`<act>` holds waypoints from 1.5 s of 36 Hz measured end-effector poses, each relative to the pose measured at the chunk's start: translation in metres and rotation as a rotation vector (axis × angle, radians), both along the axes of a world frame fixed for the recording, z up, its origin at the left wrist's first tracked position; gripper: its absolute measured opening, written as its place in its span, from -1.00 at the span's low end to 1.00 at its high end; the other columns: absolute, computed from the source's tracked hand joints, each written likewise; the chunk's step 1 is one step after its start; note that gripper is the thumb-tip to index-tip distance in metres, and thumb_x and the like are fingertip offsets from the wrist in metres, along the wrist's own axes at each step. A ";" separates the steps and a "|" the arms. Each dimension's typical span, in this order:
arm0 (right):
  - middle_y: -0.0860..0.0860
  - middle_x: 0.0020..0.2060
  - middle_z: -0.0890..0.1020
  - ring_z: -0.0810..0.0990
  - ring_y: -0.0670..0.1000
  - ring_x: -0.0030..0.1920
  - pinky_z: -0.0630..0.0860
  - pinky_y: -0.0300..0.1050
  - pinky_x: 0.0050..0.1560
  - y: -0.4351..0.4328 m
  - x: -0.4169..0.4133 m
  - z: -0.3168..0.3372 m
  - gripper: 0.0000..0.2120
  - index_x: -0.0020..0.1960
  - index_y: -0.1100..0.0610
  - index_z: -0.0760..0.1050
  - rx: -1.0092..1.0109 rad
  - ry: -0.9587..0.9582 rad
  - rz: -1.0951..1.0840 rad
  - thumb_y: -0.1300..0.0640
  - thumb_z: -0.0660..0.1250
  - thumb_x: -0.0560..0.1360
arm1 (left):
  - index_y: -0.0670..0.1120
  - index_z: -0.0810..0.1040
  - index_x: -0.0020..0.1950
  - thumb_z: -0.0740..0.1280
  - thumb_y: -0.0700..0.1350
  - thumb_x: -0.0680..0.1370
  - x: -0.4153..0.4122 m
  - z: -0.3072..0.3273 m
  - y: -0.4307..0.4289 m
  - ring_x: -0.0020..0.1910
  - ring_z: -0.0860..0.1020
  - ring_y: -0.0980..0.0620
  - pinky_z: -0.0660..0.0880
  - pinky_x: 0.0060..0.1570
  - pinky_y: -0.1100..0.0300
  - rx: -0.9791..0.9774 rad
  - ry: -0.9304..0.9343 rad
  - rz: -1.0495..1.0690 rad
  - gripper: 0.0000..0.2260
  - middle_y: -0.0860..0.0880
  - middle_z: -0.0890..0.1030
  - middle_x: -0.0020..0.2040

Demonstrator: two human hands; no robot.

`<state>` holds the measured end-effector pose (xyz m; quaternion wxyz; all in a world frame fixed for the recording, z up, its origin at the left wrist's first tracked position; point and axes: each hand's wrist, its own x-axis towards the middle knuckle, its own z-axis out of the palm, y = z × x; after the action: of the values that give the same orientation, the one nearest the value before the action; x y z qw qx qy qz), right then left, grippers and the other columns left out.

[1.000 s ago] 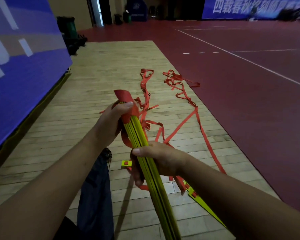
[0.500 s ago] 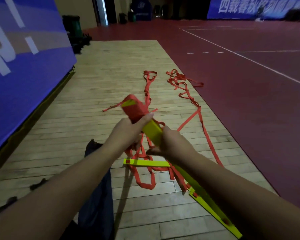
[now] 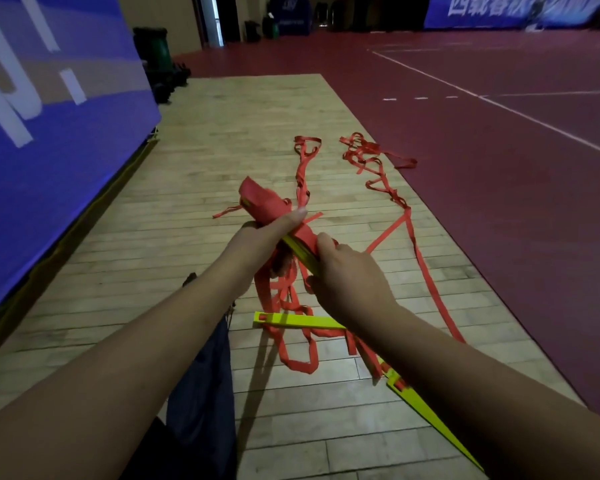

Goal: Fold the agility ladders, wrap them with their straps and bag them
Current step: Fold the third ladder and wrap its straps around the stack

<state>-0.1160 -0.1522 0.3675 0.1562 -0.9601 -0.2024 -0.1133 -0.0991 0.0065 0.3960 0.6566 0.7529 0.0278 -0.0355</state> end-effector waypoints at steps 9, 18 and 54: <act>-0.01 -0.11 0.57 0.61 -0.03 -0.09 0.53 -0.15 -0.07 -0.022 0.011 0.022 -0.64 0.18 0.01 0.40 0.451 0.711 0.255 -0.02 0.49 0.50 | -0.11 0.52 -0.25 0.51 0.12 0.41 -0.001 0.016 -0.003 -0.52 0.43 0.04 0.38 -0.46 0.23 -0.080 -0.164 0.011 -0.67 0.01 0.47 -0.49; 0.17 0.00 0.65 0.66 0.20 0.04 0.62 0.04 0.08 -0.024 0.008 0.019 -0.63 0.29 0.16 0.43 0.883 1.246 0.491 0.06 0.35 0.53 | 0.03 0.55 -0.30 0.41 0.15 0.34 0.003 0.020 0.023 -0.49 0.47 0.11 0.40 -0.49 0.30 -0.243 -0.254 -0.175 -0.79 0.06 0.48 -0.46; -0.04 0.00 0.69 0.66 -0.01 0.07 0.54 -0.10 0.08 -0.031 0.015 0.011 -0.64 0.13 0.02 0.57 0.669 1.037 0.303 -0.20 0.42 0.47 | -0.15 0.59 -0.07 0.42 0.09 0.38 0.012 0.014 0.017 -0.21 0.58 -0.04 0.47 -0.16 0.05 -0.338 -0.157 -0.094 -0.67 -0.09 0.57 -0.21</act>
<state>-0.1009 -0.1834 0.3782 0.5398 -0.7501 -0.1880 0.3326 -0.0874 0.0234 0.4097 0.7714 0.6329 -0.0653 -0.0114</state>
